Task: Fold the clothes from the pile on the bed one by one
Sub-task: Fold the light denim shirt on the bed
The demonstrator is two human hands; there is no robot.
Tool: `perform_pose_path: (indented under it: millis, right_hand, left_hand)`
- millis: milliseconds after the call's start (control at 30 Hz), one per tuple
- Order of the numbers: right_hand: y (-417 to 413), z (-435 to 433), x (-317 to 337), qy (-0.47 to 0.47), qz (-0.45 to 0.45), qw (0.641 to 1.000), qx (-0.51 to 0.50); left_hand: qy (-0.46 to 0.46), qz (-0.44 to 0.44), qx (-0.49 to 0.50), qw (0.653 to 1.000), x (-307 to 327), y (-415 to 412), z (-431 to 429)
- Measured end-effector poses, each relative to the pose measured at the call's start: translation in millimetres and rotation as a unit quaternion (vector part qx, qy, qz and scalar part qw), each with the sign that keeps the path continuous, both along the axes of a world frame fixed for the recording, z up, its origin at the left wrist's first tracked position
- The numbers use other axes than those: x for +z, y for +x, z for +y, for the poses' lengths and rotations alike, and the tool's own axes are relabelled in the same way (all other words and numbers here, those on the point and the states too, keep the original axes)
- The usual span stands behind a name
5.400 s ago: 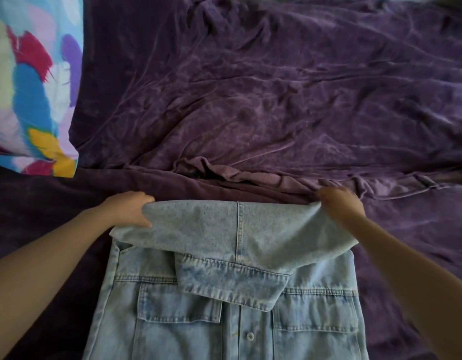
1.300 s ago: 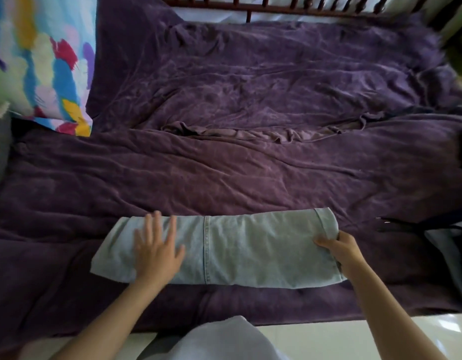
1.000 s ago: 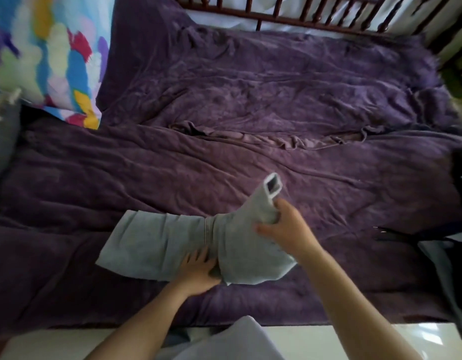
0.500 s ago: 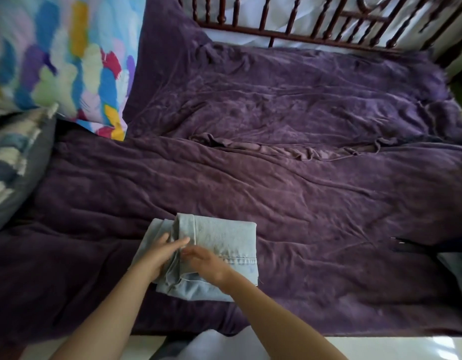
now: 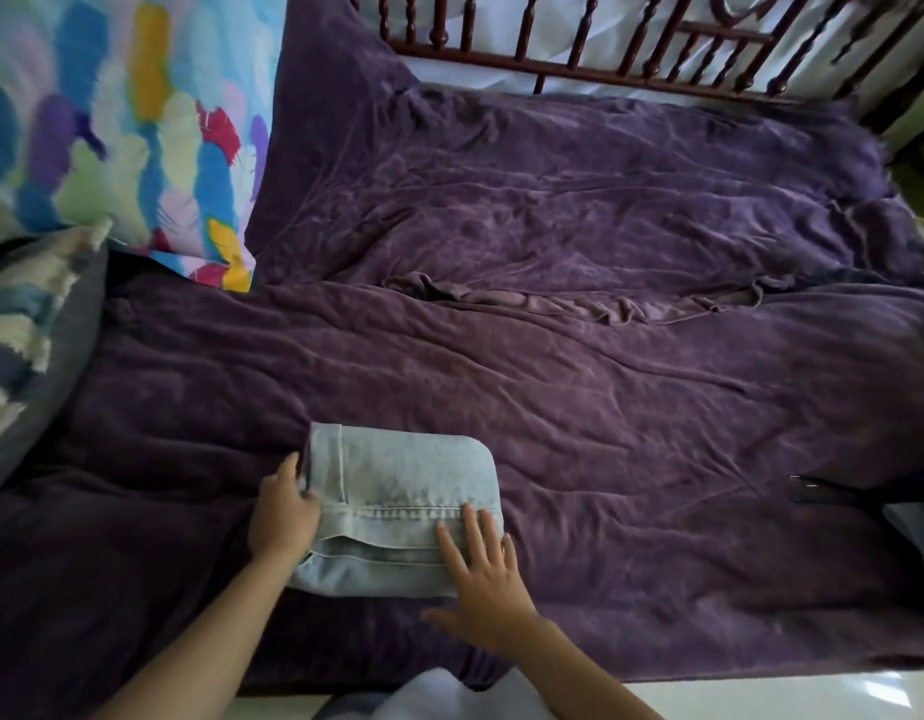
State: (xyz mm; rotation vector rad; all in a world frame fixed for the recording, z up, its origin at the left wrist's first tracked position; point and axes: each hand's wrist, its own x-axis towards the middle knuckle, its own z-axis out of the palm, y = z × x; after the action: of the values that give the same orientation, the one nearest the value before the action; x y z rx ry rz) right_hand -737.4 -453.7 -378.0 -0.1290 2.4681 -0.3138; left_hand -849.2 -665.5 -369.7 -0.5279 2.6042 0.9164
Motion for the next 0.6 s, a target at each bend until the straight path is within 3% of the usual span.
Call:
perform_pose_path:
  millis: [67,133,200,233,333,600]
  right_hand:
    - [-7.2,-6.7,-1.4,0.051,0.028,0.998,0.017]
    - [-15.4,-10.6,0.2,0.1,0.047,0.994,0.025]
    - [-15.8,-8.5,-12.6,0.088,0.023,0.993,0.078]
    - [-16.6,-10.2,-16.7,0.094,-0.013,0.992,0.084]
    - [-18.8,-19.8,-19.1,0.112,-0.017,0.99,0.085]
    - [-25.4,-21.9,-34.0,0.155,0.028,0.986,0.058]
  left_hand:
    - [-0.088,0.149,-0.108,0.979,3.2,17.5,13.4]
    - [-0.133,0.279,-0.322,0.895,0.2,39.0,23.0]
    - [-0.184,0.268,-0.492,0.808,-11.0,57.1,16.7]
    - [-0.214,0.214,-0.53,0.792,-15.4,60.3,7.9]
    - [-0.215,0.041,-0.512,0.831,-20.0,55.1,-15.3]
    - [-0.227,-0.068,-0.546,0.803,-43.0,32.0,-15.3]
